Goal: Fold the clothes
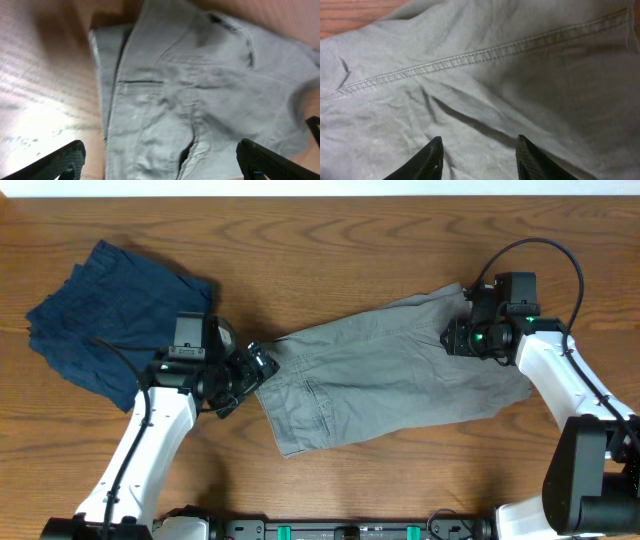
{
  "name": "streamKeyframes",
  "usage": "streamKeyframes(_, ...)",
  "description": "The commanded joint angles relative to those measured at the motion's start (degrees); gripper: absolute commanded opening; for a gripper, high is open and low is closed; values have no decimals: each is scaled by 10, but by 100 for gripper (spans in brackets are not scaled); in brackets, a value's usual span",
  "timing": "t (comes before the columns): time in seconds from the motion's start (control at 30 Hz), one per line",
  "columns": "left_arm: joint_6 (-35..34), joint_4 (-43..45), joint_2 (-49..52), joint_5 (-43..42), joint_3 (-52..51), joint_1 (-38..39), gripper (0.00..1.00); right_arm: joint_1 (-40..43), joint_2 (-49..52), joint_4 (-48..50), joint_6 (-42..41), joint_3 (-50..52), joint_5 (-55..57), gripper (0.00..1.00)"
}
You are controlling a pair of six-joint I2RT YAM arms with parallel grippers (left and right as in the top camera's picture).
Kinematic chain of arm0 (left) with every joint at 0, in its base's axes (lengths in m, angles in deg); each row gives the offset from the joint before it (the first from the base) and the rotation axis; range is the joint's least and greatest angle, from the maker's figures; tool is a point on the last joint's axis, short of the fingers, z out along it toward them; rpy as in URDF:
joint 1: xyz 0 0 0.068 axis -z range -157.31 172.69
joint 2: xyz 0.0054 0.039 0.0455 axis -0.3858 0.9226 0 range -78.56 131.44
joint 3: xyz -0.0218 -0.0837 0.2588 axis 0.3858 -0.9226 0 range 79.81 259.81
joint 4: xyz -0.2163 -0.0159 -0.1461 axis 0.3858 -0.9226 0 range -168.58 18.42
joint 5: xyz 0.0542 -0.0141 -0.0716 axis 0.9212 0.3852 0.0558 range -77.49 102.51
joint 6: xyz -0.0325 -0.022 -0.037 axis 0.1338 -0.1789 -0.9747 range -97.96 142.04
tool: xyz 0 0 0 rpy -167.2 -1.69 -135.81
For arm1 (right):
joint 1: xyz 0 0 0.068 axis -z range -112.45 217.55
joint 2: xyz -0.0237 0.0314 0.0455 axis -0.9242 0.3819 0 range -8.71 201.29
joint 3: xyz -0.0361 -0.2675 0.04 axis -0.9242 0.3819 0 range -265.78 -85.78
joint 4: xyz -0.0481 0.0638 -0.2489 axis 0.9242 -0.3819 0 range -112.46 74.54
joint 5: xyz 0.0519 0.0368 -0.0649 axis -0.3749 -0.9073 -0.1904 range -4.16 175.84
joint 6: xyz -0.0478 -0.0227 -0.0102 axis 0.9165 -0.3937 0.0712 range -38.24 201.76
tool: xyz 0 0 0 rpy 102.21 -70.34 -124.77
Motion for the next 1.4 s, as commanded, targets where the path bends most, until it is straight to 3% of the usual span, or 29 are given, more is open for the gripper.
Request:
streamKeyframes(0.0, 2, 6, 16, 19, -38, 2, 98, -2, -5, -13, 12, -2, 2, 43)
streamKeyframes(0.23, -12, 160, 77, -58, -130, 36, 99, -2, -5, -65, 12, -2, -1, 43)
streamKeyframes(0.33, -18, 191, 110, -57, -141, 60, 90, -2, -5, -73, 12, -2, -1, 42)
streamKeyframes(0.47, -17, 219, 129, -66, -141, 91, 53, -2, -5, -77, 11, -2, -2, 43)
streamKeyframes(0.5, -17, 221, 128, -66, -140, 94, 41, -2, -5, -78, 11, -2, -2, 43)
streamKeyframes(0.53, -17, 221, 125, -66, -138, 96, 16, -2, -5, -81, 12, -2, -7, 43)
streamKeyframes(0.57, -16, 219, 120, -66, -136, 95, 6, -2, -5, -85, 18, -2, -18, 43)
streamKeyframes(0.73, 23, 141, 81, -54, -82, 66, 6, -6, -5, -112, 70, -2, -84, 33)
streamKeyframes(0.93, 55, -31, 53, -26, 52, 36, 6, -51, -4, -128, 80, 0, -125, 6)
streamKeyframes(1.0, 61, -75, 53, -26, 98, 36, 6, -81, -1, -128, 94, 2, -125, 2)
streamKeyframes(1.37, 85, -164, 53, -27, 242, 36, 6, -231, 87, -59, 69, 5, -105, 1)
